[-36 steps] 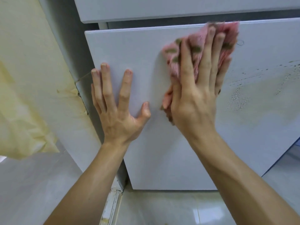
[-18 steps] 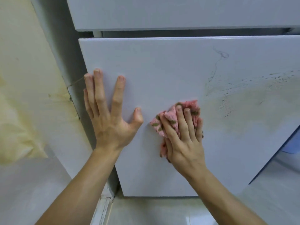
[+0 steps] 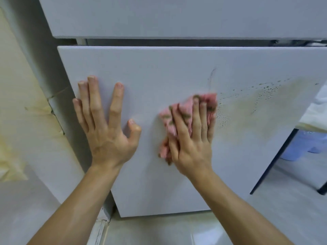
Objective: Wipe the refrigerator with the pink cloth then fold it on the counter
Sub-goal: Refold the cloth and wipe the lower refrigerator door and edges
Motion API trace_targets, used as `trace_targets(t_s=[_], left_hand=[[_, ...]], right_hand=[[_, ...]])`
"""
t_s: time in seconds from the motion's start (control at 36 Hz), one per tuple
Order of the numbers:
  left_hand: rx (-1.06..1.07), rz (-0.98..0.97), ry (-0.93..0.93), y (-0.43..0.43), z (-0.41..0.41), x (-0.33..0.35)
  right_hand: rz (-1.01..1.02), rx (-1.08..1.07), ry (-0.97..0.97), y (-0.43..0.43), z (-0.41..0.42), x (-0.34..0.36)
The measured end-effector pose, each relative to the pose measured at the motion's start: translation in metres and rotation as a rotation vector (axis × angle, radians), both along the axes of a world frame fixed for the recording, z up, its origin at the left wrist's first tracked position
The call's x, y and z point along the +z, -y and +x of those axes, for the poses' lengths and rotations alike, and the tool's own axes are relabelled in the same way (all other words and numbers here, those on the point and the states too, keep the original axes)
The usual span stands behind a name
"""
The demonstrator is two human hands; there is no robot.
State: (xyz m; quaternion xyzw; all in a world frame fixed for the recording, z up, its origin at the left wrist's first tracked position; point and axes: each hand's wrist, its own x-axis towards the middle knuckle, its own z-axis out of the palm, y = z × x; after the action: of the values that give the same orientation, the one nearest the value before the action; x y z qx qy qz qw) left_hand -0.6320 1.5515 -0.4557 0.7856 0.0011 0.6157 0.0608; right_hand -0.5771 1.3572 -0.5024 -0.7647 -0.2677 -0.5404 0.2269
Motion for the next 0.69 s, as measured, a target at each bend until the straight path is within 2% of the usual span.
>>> trace_targets(t_s=[0.11,0.25,0.5,0.61,0.69], left_hand=[[0.0,-0.021,-0.007,0.006,0.0,0.002],[0.004,-0.042,-0.03,0.011,-0.003,0.004],[0.037,-0.038,-0.052,0.023,-0.005,0.009],[0.028,0.0,-0.033,0.03,-0.001,0.012],[0.027,-0.015,-0.018,0.035,0.002,0.013]], right_hand=[[-0.113,0.017,-0.013,0.019,0.003,-0.049],[-0.167,-0.021,-0.074,0.022,-0.001,-0.048],[0.127,-0.053,-0.055,-0.003,-0.01,0.083],[0.148,-0.07,-0.002,-0.003,-0.007,0.086],[0.142,-0.009,0.016,0.007,0.003,0.055]])
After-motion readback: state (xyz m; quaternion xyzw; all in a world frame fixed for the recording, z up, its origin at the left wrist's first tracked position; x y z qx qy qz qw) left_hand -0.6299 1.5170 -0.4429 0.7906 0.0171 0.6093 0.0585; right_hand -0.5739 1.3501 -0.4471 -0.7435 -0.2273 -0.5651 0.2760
